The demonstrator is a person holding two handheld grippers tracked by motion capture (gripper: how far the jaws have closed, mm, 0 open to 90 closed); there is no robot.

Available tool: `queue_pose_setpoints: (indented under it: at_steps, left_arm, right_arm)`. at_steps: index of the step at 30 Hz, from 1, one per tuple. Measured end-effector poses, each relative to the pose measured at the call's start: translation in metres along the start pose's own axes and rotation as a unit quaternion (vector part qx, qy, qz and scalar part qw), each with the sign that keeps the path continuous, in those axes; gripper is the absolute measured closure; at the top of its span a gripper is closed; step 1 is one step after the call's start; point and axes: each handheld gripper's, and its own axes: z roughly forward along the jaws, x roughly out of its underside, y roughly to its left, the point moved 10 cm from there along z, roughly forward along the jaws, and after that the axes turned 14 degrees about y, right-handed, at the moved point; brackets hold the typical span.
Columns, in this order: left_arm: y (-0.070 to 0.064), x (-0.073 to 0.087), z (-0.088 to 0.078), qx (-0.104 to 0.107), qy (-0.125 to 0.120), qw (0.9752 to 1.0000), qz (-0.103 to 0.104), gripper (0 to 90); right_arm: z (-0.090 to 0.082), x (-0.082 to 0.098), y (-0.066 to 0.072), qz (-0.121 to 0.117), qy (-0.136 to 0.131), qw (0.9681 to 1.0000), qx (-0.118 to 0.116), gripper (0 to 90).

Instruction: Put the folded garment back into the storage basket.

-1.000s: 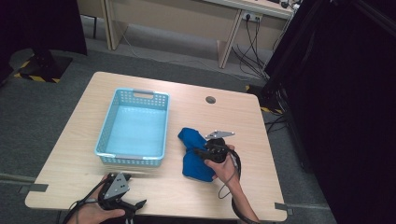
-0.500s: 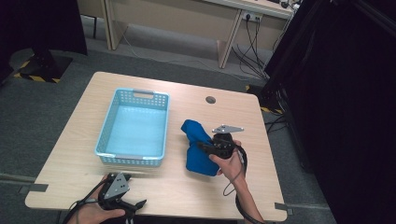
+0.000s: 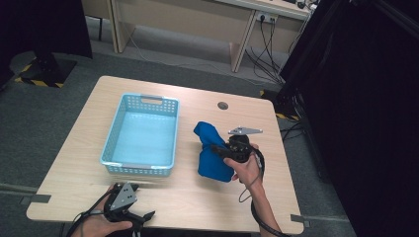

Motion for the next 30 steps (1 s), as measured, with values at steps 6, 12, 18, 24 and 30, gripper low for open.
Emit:
queue_pose_setpoints:
  at_steps: [6,12,18,24,30]
  left_arm:
    - [0.0,0.0,0.0,-0.001,0.0,1.0,-0.001,0.0]
    - [0.0,0.0,0.0,-0.001,0.0,1.0,0.0,0.0]
    - [0.0,0.0,0.0,-0.001,0.0,1.0,0.0,0.0]
    - [0.0,0.0,0.0,0.0,0.0,1.0,0.0,0.0]
    - [0.0,0.0,0.0,0.0,0.0,1.0,0.0,0.0]
  right_arm:
    - [-0.003,-0.009,0.005,-0.005,0.005,1.0,0.002,69.3]
    - [-0.01,-0.021,0.011,-0.011,-0.002,0.9999,0.001,69.2]
    - [-0.016,-0.032,0.014,-0.013,-0.005,0.9999,0.0,69.2]
    - [-0.021,-0.044,0.021,-0.019,-0.009,0.9998,-0.002,69.2]
    - [-0.021,-0.056,0.028,-0.024,-0.011,0.9996,-0.006,69.2]
